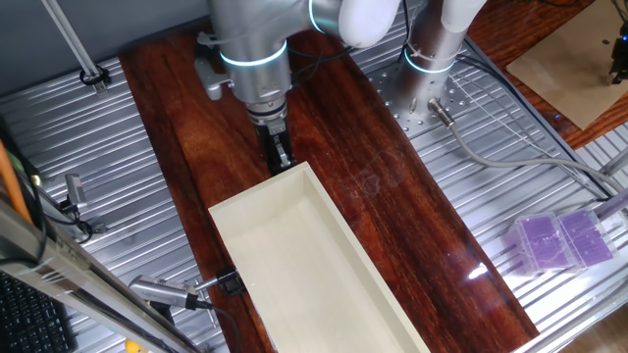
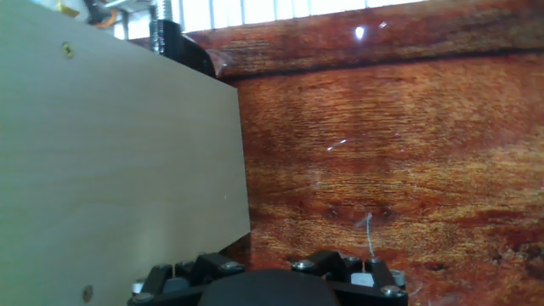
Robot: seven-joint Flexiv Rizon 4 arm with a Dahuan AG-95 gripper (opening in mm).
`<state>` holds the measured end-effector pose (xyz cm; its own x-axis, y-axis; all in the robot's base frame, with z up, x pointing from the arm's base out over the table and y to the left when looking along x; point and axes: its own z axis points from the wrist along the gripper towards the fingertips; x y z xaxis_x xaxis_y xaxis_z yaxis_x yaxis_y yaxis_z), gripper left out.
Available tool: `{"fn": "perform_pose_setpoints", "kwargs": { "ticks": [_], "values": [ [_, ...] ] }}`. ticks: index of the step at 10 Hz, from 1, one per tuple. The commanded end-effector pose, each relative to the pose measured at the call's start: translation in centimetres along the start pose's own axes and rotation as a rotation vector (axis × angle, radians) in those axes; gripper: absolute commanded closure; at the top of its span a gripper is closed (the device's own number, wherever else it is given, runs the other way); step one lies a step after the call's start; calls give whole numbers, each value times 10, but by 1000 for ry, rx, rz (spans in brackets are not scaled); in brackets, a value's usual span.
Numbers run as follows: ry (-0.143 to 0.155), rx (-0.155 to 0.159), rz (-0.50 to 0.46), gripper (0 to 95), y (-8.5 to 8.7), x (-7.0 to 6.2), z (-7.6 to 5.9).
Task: Turn off the water tap
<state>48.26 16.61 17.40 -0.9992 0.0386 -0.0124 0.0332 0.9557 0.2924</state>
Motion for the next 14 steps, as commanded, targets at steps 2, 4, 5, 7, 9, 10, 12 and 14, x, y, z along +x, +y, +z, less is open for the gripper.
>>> {"fn": "perform_pose_setpoints", "kwargs": {
  "ticks": [2, 4, 5, 7, 9, 10, 12, 14],
  "values": [
    [3, -16, 5, 190, 2, 2, -2],
    [1, -21, 3, 190, 2, 4, 0],
    [0, -24, 5, 190, 3, 4, 3],
    [-2, -26, 10, 190, 6, 3, 7],
    [-4, -25, 13, 190, 8, 1, 10],
    [-5, -26, 14, 190, 9, 0, 12],
    [-7, -27, 11, 190, 11, -1, 14],
    [-6, -28, 8, 190, 12, -1, 16]
  ]
}}
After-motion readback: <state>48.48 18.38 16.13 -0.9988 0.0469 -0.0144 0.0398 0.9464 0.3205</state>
